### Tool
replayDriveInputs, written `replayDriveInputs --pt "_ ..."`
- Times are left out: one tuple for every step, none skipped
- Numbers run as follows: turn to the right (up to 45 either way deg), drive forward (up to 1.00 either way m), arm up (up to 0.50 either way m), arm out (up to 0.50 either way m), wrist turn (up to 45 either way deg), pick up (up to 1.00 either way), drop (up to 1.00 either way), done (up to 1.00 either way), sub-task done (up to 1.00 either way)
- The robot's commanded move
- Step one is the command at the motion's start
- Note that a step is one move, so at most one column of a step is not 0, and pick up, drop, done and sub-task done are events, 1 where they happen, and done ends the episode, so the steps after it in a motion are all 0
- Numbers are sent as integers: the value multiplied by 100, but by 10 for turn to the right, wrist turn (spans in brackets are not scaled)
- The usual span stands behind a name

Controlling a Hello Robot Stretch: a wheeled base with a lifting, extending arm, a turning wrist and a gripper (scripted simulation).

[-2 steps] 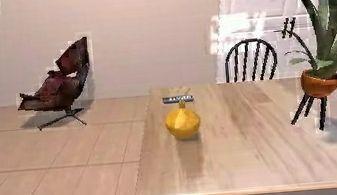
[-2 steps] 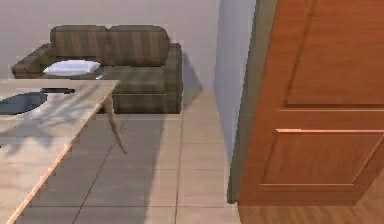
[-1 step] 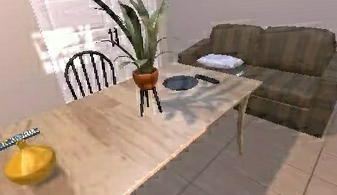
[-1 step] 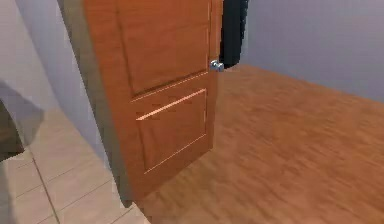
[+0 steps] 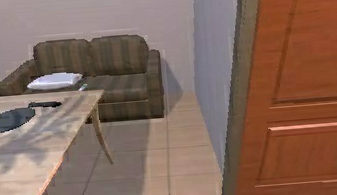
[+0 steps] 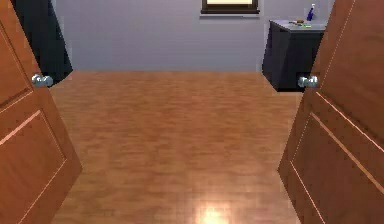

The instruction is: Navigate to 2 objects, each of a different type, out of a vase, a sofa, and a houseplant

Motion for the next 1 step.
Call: replayDriveInputs --pt "0 15 0 0 0 0 0 0 0"
